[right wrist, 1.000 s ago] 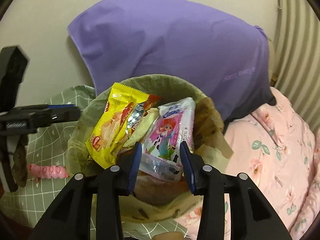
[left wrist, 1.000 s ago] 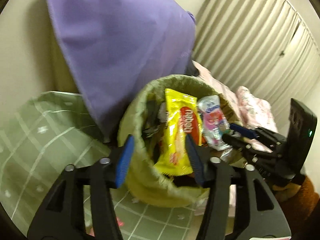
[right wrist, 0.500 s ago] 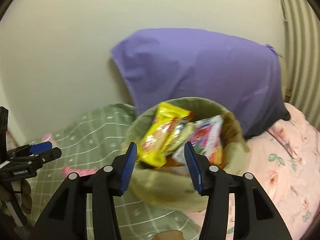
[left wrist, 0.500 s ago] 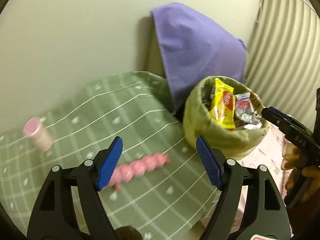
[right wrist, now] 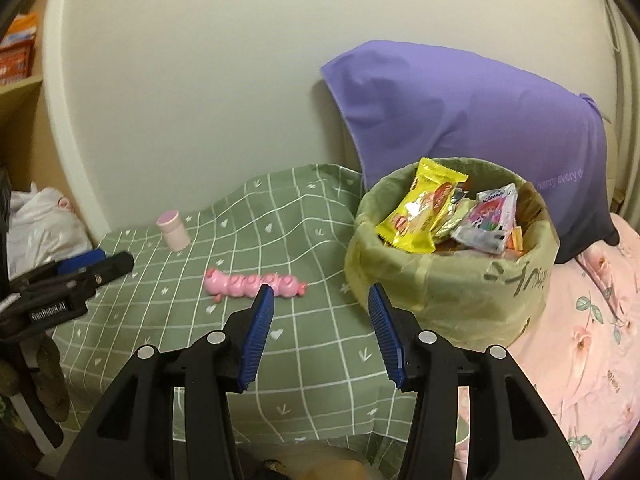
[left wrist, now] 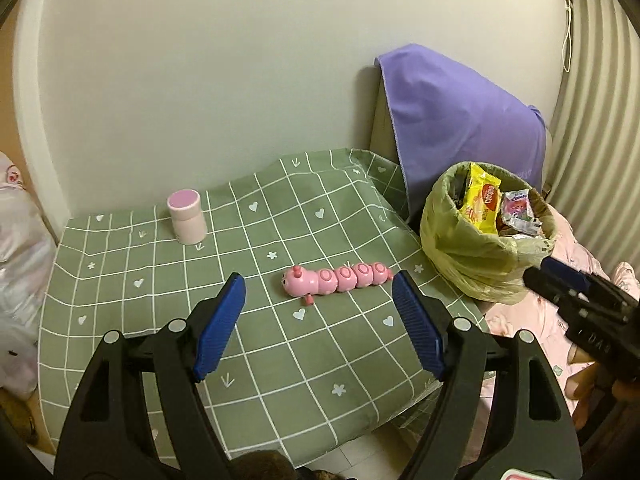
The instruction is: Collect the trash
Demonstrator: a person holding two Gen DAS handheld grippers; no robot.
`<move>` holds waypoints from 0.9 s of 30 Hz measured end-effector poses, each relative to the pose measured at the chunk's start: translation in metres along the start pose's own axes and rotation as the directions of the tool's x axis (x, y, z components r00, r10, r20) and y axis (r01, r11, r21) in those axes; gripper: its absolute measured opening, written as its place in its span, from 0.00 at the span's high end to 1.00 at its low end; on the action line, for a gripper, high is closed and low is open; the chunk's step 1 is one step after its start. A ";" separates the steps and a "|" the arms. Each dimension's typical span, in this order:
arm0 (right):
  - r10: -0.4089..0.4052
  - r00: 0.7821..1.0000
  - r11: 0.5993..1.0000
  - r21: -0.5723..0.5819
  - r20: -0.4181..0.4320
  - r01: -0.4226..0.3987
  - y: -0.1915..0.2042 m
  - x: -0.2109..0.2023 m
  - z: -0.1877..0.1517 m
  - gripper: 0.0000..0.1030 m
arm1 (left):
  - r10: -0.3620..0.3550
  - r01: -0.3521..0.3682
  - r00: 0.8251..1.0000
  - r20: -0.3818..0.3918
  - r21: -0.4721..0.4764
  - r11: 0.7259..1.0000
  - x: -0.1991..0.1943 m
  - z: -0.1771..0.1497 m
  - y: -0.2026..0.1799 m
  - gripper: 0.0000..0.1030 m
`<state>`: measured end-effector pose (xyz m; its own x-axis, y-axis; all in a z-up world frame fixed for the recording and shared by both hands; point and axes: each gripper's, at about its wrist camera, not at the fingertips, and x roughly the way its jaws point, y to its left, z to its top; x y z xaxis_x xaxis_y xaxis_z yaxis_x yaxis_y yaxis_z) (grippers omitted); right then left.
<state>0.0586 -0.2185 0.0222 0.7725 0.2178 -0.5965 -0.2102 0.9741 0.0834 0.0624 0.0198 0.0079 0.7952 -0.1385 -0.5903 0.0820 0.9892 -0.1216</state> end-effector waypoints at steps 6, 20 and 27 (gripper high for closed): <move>0.004 1.000 1.000 0.015 0.010 -0.004 0.002 -0.010 -0.006 0.55 | 0.012 -0.012 1.000 0.013 0.024 1.000 -0.014 -0.006 -0.009 0.31; -0.002 0.999 1.000 0.010 0.043 0.001 0.006 -0.029 -0.005 0.55 | 0.008 -0.008 0.999 0.049 0.014 1.000 -0.030 -0.006 -0.013 0.31; -0.005 0.999 1.000 0.016 0.047 0.004 0.003 -0.030 -0.004 0.55 | 0.006 -0.006 0.998 0.056 0.017 1.000 -0.031 -0.004 -0.015 0.31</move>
<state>0.0318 -0.2221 0.0371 0.8008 0.2154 -0.5588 -0.1969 0.9759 0.0940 0.0337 0.0089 0.0247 0.8282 -0.1301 -0.5451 0.0868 0.9907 -0.1046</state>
